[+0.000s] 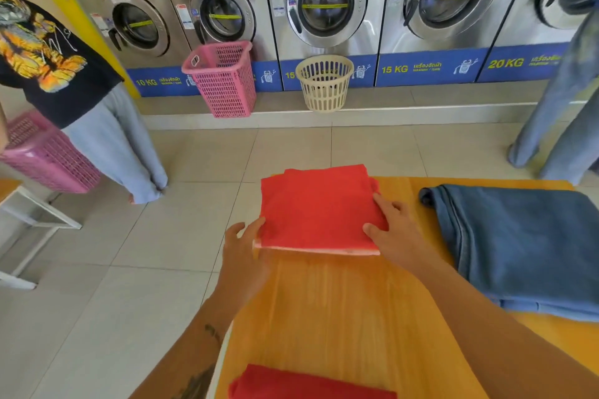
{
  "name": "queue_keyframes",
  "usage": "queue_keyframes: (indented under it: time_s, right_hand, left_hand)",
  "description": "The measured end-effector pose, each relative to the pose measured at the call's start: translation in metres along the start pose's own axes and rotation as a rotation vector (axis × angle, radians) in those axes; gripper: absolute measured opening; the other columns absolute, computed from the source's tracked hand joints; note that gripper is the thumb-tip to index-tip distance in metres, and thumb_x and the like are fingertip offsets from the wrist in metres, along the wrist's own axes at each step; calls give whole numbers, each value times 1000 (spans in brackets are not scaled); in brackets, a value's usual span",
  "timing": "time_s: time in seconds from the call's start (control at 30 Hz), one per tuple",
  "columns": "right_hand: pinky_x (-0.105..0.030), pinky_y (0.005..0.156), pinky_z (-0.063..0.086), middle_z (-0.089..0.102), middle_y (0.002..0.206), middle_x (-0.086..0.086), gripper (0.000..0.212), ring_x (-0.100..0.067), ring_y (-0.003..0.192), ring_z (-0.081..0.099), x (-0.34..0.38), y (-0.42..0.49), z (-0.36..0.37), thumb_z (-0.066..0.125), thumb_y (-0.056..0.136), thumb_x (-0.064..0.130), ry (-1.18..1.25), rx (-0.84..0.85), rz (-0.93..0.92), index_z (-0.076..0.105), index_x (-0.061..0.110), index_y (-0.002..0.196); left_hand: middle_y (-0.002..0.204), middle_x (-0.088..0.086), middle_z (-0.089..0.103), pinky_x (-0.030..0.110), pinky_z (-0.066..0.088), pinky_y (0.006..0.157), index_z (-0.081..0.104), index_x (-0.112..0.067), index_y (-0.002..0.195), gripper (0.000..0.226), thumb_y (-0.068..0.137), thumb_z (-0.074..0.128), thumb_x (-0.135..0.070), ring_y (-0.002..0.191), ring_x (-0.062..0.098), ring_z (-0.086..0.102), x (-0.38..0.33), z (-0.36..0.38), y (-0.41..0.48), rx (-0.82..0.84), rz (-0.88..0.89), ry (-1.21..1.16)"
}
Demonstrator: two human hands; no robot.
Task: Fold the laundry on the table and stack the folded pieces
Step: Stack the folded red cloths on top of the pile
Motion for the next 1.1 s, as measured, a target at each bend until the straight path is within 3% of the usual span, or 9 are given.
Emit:
queue_keyframes:
  time_s: [0.1, 0.2, 0.33, 0.5, 0.6, 0.73, 0.9, 1.0, 1.1]
  right_hand:
    - [-42, 95, 49, 36, 135, -2, 63, -24, 113, 54, -19, -58, -3, 56, 94, 29, 68, 0, 32, 28, 33, 150]
    - [-34, 76, 51, 50, 125, -5, 59, -20, 96, 60, -54, -128, 16, 57, 94, 25, 153, 53, 190, 33, 29, 148]
    - [-37, 78, 53, 59, 115, -6, 57, -17, 83, 62, -87, -222, 46, 59, 91, 33, 195, 57, 325, 37, 32, 144]
    - [-45, 94, 51, 51, 126, -7, 90, -25, 108, 59, -88, -303, 89, 70, 81, 34, 278, -31, 399, 12, 41, 150]
    - [-43, 96, 50, 41, 134, 1, 100, -25, 118, 54, -74, -316, 103, 74, 78, 24, 278, -53, 364, 7, 47, 148]
    - [-46, 80, 60, 58, 127, -10, 93, -24, 97, 66, -69, -309, 88, 68, 77, 6, 298, -166, 318, 18, 45, 145]
    - [-27, 64, 45, 43, 131, -12, 83, -19, 95, 50, -69, -307, 63, 67, 85, 22, 114, -107, 300, 18, 35, 151]
    - [-31, 77, 43, 41, 127, -10, 80, -20, 97, 50, -71, -317, 72, 67, 86, 27, 42, -63, 273, 21, 33, 151]
    - [-30, 85, 44, 40, 127, -6, 80, -19, 103, 49, -64, -321, 89, 70, 84, 23, 108, -54, 233, 25, 34, 151]
  left_hand:
    - [139, -5, 31, 13, 46, 72, 47, -37, 138, 55, 91, 57, -10, 106, 6, 53, 37, -3, -68, 74, -76, -59]
    - [135, -6, 39, 11, 44, 71, 45, -41, 137, 52, 93, 56, -15, 103, 0, 53, 59, 7, -132, 218, -108, -105]
    - [132, -14, 40, 20, 39, 102, 37, -41, 144, 59, 92, 61, -27, 115, -1, 46, 61, 12, -186, 323, -36, -52]
    - [134, -5, 37, 14, 39, 86, 33, -39, 147, 65, 90, 60, -24, 110, 8, 48, 64, 20, -216, 420, -74, -72]
    - [139, -5, 41, 16, 40, 91, 36, -40, 146, 63, 91, 57, -18, 110, 7, 46, 59, 21, -232, 410, -81, -144]
    - [141, -14, 44, 34, 44, 107, 38, -48, 142, 57, 92, 60, -28, 123, 7, 47, 49, 10, -240, 276, -72, -342]
    - [145, -6, 31, 29, 37, 109, 22, -42, 152, 66, 95, 53, -31, 127, 11, 40, 57, 12, -251, 341, -22, -134]
    - [147, -2, 25, 36, 41, 109, 15, -49, 151, 71, 91, 52, -40, 129, 17, 41, 59, 24, -263, 427, -64, -96]
    - [154, -1, 14, 24, 44, 96, 14, -54, 149, 75, 90, 57, -37, 134, 21, 39, 51, 36, -272, 493, -94, -121]
Point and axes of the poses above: each hand's wrist, its own y-axis towards the middle knuckle, its own z-axis out of the palm, x = y × z, the point moved 10 cm from there along y, towards the middle knuckle
